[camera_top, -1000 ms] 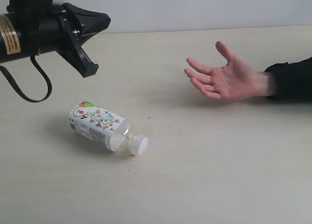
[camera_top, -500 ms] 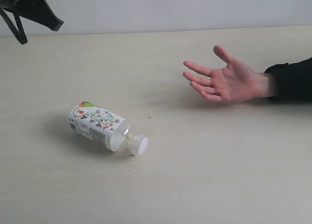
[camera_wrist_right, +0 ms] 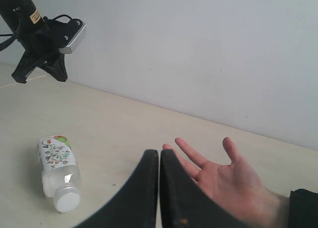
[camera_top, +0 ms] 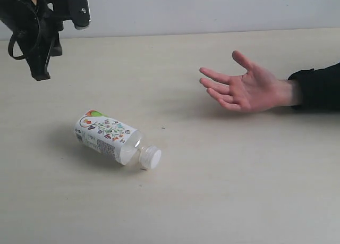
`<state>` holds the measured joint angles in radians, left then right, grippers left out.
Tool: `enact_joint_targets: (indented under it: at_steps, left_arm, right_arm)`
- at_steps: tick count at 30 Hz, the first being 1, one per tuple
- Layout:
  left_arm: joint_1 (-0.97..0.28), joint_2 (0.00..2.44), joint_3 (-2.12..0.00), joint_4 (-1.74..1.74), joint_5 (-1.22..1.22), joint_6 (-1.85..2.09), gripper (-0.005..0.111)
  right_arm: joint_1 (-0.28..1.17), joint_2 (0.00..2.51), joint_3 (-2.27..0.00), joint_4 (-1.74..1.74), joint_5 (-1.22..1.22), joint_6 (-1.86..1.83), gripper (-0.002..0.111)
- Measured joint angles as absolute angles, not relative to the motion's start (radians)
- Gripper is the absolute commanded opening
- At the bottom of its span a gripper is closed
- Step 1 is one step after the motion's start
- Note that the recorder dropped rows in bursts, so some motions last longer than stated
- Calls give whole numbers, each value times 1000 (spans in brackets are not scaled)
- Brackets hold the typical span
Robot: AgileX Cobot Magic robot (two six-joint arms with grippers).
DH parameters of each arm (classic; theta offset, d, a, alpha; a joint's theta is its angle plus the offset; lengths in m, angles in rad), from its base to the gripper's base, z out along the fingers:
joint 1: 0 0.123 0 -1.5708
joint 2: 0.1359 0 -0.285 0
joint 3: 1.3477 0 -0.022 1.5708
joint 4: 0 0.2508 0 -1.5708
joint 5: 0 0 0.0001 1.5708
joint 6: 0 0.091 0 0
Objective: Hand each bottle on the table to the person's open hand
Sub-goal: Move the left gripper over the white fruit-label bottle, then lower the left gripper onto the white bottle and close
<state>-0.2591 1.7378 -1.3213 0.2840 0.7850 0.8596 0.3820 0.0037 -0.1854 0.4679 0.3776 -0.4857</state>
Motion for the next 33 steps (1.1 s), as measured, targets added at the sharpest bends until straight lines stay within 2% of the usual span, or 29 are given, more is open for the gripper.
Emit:
enact_joint_targets:
  at_steps: [5,12,21,23,24,25,26,28,29,33]
  left_arm:
    - [-259,1738,-1323,204,747,940,0]
    - [-259,1753,-1358,66,1025,1305,0]
    - [-261,1815,-1380,-144,1065,1522,0]
    - [-261,1817,-1380,-167,1045,1529,10]
    - [-261,1817,-1382,-173,1038,1529,22]
    - [-261,1817,-1382,-184,1022,1522,29]
    - [-261,1817,-1382,-184,1017,1517,43]
    - [-261,1817,-1382,-188,984,1503,59]
    - [-261,1817,-1382,-190,967,1494,64]
    - [-261,1817,-1382,-250,936,1454,64]
  right_arm:
    - [382,4,-185,468,378,-486,2]
    - [382,4,-185,468,378,-486,2]
    - [382,4,-185,468,378,-486,2]
    - [382,4,-185,468,378,-486,2]
    - [382,4,-185,468,378,-486,2]
    - [382,4,-185,468,378,-486,2]
    - [382,4,-185,468,378,-486,2]
    - [382,4,-185,468,378,-486,2]
    - [382,4,-185,468,378,-486,2]
    - [382,4,-185,468,378,-486,2]
